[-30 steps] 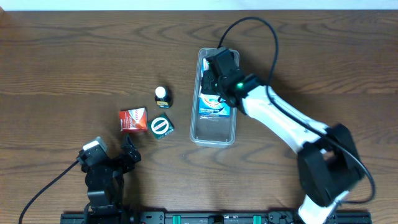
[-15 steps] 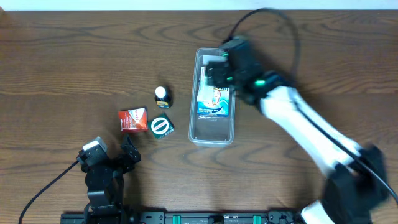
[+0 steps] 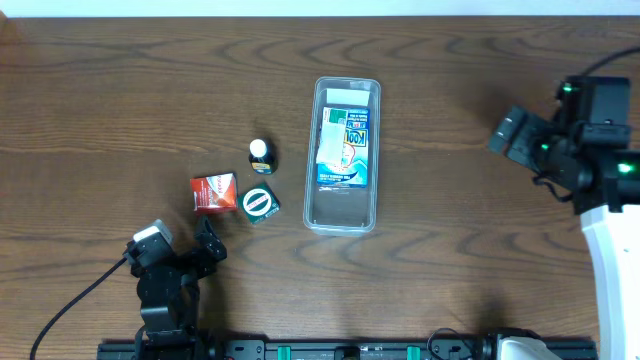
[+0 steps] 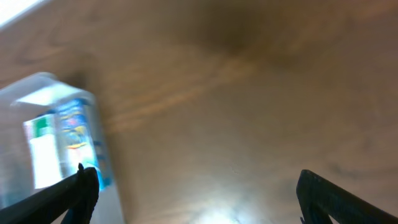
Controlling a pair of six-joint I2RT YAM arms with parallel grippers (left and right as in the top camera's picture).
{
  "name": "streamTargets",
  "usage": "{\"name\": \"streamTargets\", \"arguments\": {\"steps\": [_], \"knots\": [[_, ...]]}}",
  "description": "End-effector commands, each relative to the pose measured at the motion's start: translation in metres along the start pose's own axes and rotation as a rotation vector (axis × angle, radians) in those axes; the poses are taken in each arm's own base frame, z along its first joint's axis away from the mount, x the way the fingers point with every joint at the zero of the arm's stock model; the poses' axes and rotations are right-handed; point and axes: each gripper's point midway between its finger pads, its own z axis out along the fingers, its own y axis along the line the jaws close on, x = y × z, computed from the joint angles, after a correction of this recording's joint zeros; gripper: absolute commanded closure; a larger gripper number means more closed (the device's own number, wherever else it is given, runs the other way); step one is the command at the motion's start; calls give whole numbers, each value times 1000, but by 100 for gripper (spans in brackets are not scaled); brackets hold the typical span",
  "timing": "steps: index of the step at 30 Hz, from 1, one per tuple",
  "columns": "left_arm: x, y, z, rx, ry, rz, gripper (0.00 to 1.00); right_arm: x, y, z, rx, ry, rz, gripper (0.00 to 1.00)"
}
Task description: Pack container
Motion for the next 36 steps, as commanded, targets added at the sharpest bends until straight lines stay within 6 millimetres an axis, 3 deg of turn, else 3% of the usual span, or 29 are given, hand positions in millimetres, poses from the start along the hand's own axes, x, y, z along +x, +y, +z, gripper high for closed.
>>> {"name": "streamTargets", "arguments": {"steps": [1,7,13,17,19,22,27,31,36], "knots": [[8,-3,3,25,21,-19,2,4,-21,-2,50,30,36,1],[-5,-17,-11,71,70,18,2,15,-31,-3,80,78,48,1],[-65,-28,-26,-28,172,96,2,15,-31,-3,79,78,48,1],[-111,-51,-10,-40,248,122,2,15,-31,-3,79,78,48,1],[-120,-70,6,18,306,190,2,15,-31,-3,79,78,48,1],[-110,-81,35,51,432,238,2,15,-31,-3,79,78,48,1],[-56,-67,77,-6,670,255,2,15,-31,-3,79,78,48,1],[-21,-56,93,-45,800,258,2,15,-31,-3,79,78,48,1],[0,-49,102,-66,873,260,2,15,-31,-3,79,78,48,1]]}}
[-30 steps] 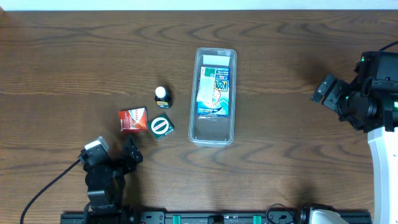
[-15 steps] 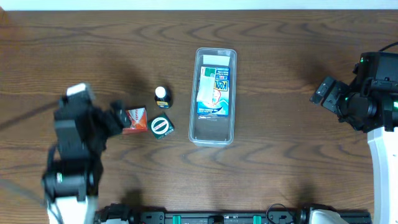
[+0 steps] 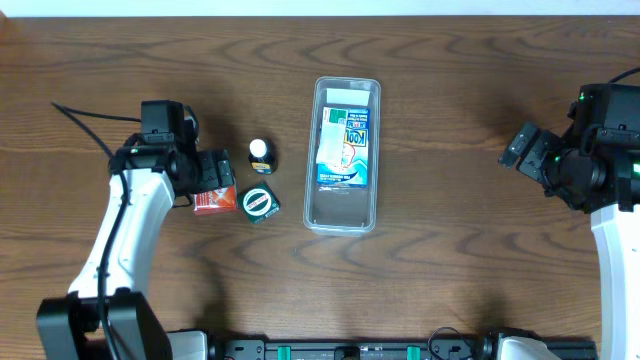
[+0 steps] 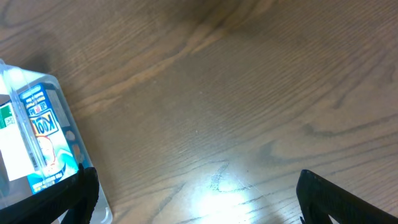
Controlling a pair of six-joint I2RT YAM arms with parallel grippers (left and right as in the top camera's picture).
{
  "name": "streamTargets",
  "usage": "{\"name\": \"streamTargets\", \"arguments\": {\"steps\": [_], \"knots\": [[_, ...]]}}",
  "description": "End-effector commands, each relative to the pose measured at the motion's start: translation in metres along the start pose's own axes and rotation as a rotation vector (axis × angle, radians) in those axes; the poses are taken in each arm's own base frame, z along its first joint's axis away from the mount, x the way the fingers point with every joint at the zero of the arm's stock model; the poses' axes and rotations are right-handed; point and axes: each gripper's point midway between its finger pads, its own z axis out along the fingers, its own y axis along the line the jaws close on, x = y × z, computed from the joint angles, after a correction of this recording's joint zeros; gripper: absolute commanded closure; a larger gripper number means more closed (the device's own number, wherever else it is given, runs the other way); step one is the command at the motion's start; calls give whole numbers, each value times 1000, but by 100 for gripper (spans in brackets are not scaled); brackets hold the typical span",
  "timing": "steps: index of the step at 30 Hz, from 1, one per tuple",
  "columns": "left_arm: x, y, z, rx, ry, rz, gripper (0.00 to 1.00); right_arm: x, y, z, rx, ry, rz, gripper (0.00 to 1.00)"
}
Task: Pack container
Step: 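Reach the left gripper to the red Panadol box and grasp it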
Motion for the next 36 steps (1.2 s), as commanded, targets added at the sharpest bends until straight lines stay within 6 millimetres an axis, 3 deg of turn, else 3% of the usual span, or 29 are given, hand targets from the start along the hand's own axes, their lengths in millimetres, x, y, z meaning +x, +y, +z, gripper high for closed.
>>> {"name": "streamTargets", "arguments": {"steps": [1,14,28,36], "knots": [[3,-1,8,6,31,28,2,-3,-3,-2,4,-11,-1,1],[28,4,47,-14,195,78,2,-3,-3,-2,4,-11,-1,1],[35,7,75,-22,249,125,1,-3,-3,-2,4,-10,-1,1],[36,23,81,-117,255,89,14,-3,-3,-2,4,-11,-1,1]]}}
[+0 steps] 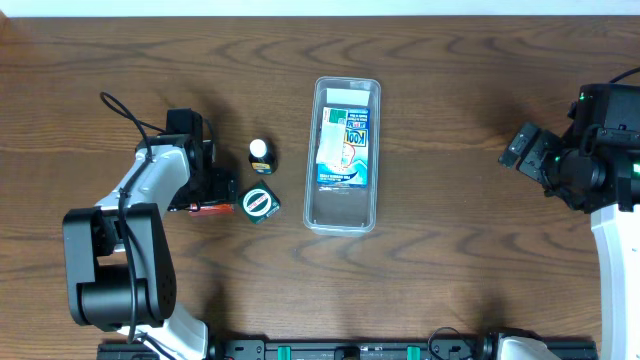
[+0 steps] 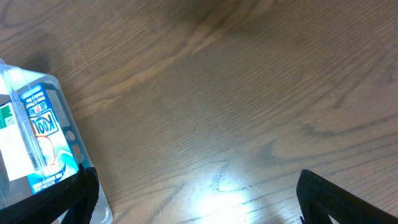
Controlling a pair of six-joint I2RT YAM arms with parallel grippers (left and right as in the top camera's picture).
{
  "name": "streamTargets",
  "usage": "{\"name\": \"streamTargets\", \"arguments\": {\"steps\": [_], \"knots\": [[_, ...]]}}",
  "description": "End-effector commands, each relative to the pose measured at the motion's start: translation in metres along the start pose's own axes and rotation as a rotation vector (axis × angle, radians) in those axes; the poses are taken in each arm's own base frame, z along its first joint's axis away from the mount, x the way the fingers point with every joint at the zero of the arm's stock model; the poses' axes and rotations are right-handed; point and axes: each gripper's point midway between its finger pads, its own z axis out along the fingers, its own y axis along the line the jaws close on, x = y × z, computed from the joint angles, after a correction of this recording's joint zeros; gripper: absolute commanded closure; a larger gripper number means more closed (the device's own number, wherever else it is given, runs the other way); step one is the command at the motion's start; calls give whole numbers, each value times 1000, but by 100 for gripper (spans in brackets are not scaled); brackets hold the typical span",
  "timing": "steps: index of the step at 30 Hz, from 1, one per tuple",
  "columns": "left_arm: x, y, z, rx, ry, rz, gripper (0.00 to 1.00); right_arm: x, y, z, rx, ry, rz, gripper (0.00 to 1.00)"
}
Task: Pack container
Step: 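Reach the left gripper to the red Panadol box and grasp it, then carry the red box into the container and release it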
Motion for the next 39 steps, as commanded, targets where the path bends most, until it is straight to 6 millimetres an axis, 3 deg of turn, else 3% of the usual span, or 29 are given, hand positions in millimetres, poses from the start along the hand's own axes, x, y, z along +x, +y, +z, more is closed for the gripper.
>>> {"name": "streamTargets", "arguments": {"steps": [1,6,10,14,21,24,29,39], "knots": [[-1,8,4,-48,4,-18,15,-3,-3,-2,4,-11,-1,1],[-2,8,-1,-46,-5,-20,30,-3,-3,-2,4,-11,-1,1],[-4,8,-18,-43,-40,-22,30,-3,-3,-2,4,-10,-1,1],[-8,5,-51,-22,-91,-31,30,-3,-3,-2,4,-11,-1,1],[0,-15,-133,2,-220,34,32,-3,-3,-2,4,-11,-1,1],[8,-40,-163,27,-293,114,32,-3,-3,-2,4,-11,-1,1],[27,-90,-189,104,-377,200,32,-3,-3,-2,4,-11,-1,1],[50,-210,-198,275,-468,435,32,-3,-3,-2,4,-11,-1,1]]}}
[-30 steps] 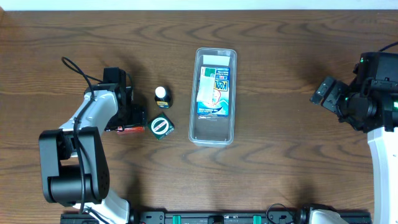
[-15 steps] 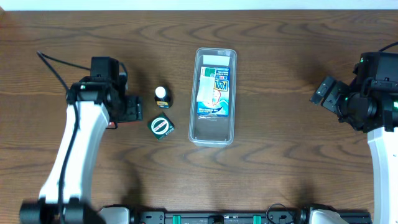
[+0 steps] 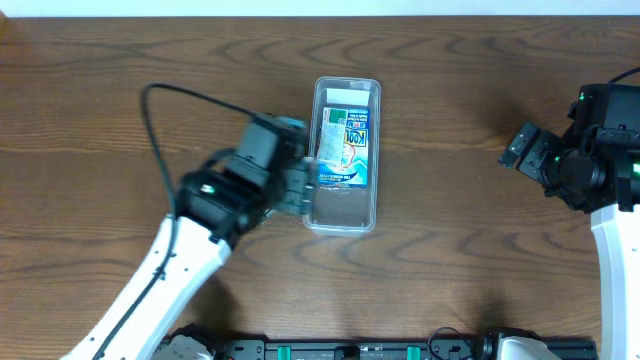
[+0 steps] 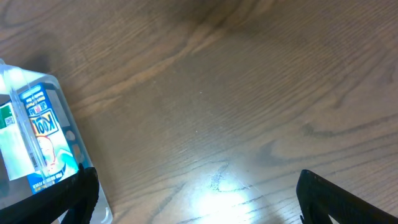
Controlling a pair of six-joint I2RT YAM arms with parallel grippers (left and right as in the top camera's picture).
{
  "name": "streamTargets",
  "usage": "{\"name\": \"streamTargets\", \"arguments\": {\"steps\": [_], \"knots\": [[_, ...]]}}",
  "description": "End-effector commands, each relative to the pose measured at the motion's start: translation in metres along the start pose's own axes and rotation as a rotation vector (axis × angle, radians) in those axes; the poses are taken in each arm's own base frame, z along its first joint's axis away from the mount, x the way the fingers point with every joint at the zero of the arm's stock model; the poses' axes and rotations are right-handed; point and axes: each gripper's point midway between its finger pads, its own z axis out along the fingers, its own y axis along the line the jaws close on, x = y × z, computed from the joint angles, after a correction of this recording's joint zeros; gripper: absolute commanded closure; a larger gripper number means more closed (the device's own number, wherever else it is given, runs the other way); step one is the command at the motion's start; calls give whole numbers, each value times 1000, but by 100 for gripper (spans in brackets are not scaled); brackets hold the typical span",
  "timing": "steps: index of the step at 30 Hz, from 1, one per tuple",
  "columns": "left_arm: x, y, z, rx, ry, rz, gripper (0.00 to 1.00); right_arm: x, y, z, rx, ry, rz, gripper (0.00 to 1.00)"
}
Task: Pack container
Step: 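Carry the red box into the container and release it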
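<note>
The clear plastic container stands mid-table, its near end bare. Inside its far part lie a blue printed packet and a white and green item; the packet also shows in the right wrist view. My left gripper is at the container's left wall, near its front half. From above I cannot make out its fingers or whether they hold anything. My right gripper hangs open over bare wood to the right of the container, with nothing between its fingers.
The left arm covers the patch of table left of the container, so whatever lies there is hidden. The right arm stands at the table's right edge. Dark wood tabletop lies between the container and the right arm.
My left arm has moved from the red box on the left over to the container's left wall. The red box, green tin and small bottle no longer show. The right gripper has not moved.
At first my left arm sat low at the front left, with a red box, a green round tin and a small bottle lying left of the container. Then the left gripper was at the red box, then over it. Now it is at the container.
</note>
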Motion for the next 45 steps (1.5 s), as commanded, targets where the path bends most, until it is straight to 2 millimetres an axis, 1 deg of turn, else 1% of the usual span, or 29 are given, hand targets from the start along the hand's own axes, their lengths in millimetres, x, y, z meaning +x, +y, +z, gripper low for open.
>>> {"name": "streamTargets", "arguments": {"steps": [1,3,5,11,13,15,17,24,26,28,36,37,38,41,43,45], "knots": [[-4,-30,12,41,-3,4,32,-3,-3,-2,4,-11,-1,1],[-2,-40,24,43,15,1,32,-3,-3,-2,4,-11,-1,1],[3,-44,39,26,50,-15,31,-3,-3,-2,4,-11,-1,1],[18,-44,88,-22,154,-76,31,-3,-3,-2,4,-11,-1,1],[22,-44,99,-31,175,-78,32,-3,-3,-2,4,-11,-1,1],[27,-44,106,-43,197,-109,31,-3,-3,-2,4,-11,-1,1],[30,-46,108,-38,209,-111,32,-3,-3,-2,4,-11,-1,1],[38,-60,106,-18,231,-138,30,-3,-3,-2,4,-11,-1,1],[40,-64,105,-13,232,-127,23,-3,-3,-2,4,-11,-1,1],[42,-66,105,-12,235,-121,22,-3,-3,-2,4,-11,-1,1],[50,-63,103,-30,270,-117,21,-3,-3,-2,4,-11,-1,1],[51,-62,103,-31,272,-116,20,-3,-3,-2,4,-11,-1,1],[51,-62,102,-31,273,-116,17,-3,-3,-2,4,-11,-1,1],[51,-62,102,-31,273,-116,14,-3,-3,-2,4,-11,-1,1],[51,-62,102,-31,273,-116,9,-3,-3,-2,4,-11,-1,1],[51,-62,102,-32,274,-116,8,-3,-3,-2,4,-11,-1,1]]}}
